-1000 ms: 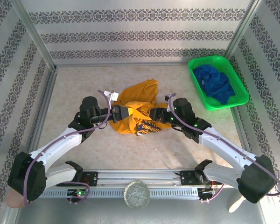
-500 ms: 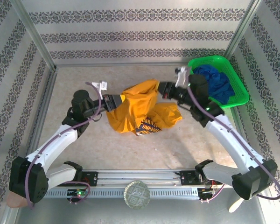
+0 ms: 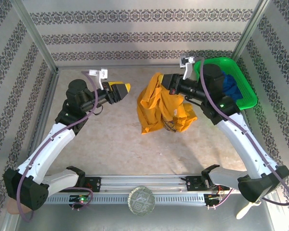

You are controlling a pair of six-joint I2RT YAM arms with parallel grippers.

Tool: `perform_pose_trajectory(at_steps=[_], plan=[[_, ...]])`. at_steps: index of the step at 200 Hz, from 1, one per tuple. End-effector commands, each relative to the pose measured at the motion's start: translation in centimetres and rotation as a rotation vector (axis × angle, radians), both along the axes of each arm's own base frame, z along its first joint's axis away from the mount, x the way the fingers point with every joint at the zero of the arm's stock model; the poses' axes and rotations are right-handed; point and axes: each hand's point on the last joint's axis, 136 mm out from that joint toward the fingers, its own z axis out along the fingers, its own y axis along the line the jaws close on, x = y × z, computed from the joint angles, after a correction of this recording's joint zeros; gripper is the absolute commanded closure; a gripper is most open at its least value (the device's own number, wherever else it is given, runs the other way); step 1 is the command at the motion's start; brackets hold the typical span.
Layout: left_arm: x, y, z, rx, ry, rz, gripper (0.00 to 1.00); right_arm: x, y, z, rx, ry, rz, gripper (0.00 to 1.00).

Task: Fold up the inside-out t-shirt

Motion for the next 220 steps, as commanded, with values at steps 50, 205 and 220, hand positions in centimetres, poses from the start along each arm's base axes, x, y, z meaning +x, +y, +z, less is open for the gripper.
perform_pose_trajectory(at_steps=[50,205,220], plan=[[-2.9,-5.2,-2.1,0.302,-0.148,-0.034,0.34,-1.1,0.2,-1.7,-0.017,0.017,0.032,1.0],[1.7,-5.4,-6.6,0.839,-0.171,0.27,0.71,-0.6,0.3,-3.1,-0.03,0.053,-0.01,1.0],[0.8,-5.4,-5.3,0.788,-0.199,0.248,0.73,0.2,-0.6,-4.2,-0.041,0.083,-0.054,1.0]])
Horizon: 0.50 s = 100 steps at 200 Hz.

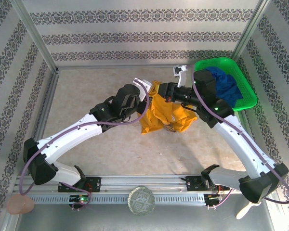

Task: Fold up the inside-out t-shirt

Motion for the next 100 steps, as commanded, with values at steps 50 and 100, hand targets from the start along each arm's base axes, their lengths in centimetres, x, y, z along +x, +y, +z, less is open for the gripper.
perform_pose_trajectory(at_steps=[50,100], plan=[[-3.5,2.4,5.4,-0.125,-0.02,-0.12,0.97,4.1,-4.8,-4.8,-0.046,0.118,-0.226,1.0],[-3.9,1.3,6.3,-0.224,0.034,-0.21,0.99,3.6,-4.2,-3.6,-0.014,0.103,-0.189,1.0]])
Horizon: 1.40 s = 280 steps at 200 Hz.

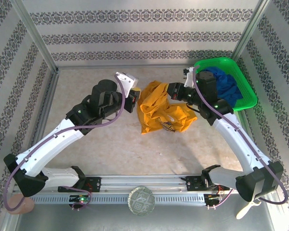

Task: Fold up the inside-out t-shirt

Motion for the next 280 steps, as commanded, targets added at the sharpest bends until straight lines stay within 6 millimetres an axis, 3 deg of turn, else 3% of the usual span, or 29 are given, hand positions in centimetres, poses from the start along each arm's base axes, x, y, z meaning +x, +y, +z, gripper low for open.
perform_pose_trajectory(at_steps=[1,12,25,52,84,107,132,164,179,188,227,247,268,280], plan=[[-0.9,-1.5,0.1,-0.043,0.055,-0.093,0.97,-0.3,0.4,1.5,0.027,-0.033,0.015,1.0],[-0.5,-2.1,-0.9,-0.024,0.077,-0.101,0.77,-0.6,0.6,1.8,0.031,-0.04,0.027,1.0],[-0.3,-2.9,-2.0,-0.003,0.096,-0.11,0.61,-1.0,1.0,2.1,0.035,-0.046,0.043,1.0],[0.2,-4.5,-4.1,0.074,0.091,-0.107,0.53,-1.7,1.6,2.7,0.04,-0.057,0.069,1.0],[0.8,-6.0,-6.2,0.149,0.083,-0.095,0.51,-2.4,2.6,3.4,0.046,-0.074,0.098,1.0],[2.3,-5.5,-7.6,0.224,0.073,-0.001,0.54,-2.9,3.2,3.8,0.052,-0.079,0.117,1.0],[4.2,-3.0,-8.2,0.297,0.052,0.175,0.65,-3.2,3.1,3.8,0.044,-0.08,0.115,1.0],[4.3,-1.6,-8.2,0.306,0.038,0.219,0.83,-2.7,1.8,3.0,0.031,-0.063,0.068,1.0],[4.0,-1.4,-7.9,0.288,0.032,0.208,0.86,-2.4,1.3,2.7,0.033,-0.056,0.053,1.0],[3.9,-1.2,-7.8,0.277,0.031,0.203,1.0,-2.4,1.2,2.6,0.033,-0.053,0.049,1.0],[2.6,-2.2,-6.8,0.177,0.022,0.089,1.0,-2.2,1.1,2.4,0.03,-0.048,0.044,1.0],[1.0,-3.4,-4.4,0.041,-0.015,-0.029,1.0,-2.1,0.9,2.3,0.032,-0.046,0.04,1.0],[-2.7,-5.6,0.2,-0.243,0.001,-0.322,1.0,-1.9,0.9,2.3,0.03,-0.044,0.037,1.0],[-2.5,-5.2,2.3,-0.399,0.063,-0.398,1.0,-1.6,0.8,2.2,0.023,-0.043,0.035,1.0]])
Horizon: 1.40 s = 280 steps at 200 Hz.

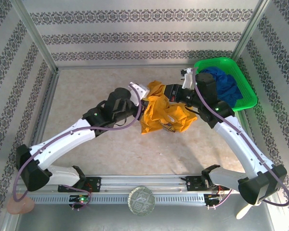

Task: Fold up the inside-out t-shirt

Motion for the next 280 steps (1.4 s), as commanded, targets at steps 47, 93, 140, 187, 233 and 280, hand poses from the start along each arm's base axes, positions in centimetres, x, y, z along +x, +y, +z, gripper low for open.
perform_pose_trajectory(at_steps=[47,93,140,187,233,280], plan=[[1.5,2.3,6.7,-0.345,0.037,-0.025,0.89,-0.1,-0.1,0.7,-0.006,-0.037,0.028,1.0],[1.9,1.2,3.8,-0.235,0.049,-0.02,0.5,-1.4,1.1,1.7,0.007,-0.077,0.11,1.0],[2.0,-0.6,1.3,-0.038,-0.001,0.0,0.49,-2.4,2.3,2.4,0.001,-0.101,0.168,1.0],[2.8,-1.5,-0.1,0.023,-0.006,0.001,0.47,-2.9,2.7,2.9,-0.002,-0.11,0.179,1.0],[4.7,-1.3,-3.6,0.126,0.026,0.069,0.85,-3.3,2.3,3.4,-0.008,-0.115,0.177,1.0],[5.6,1.4,3.0,0.063,-0.035,0.123,1.0,-1.1,-2.4,1.7,-0.117,-0.066,-0.02,1.0]])
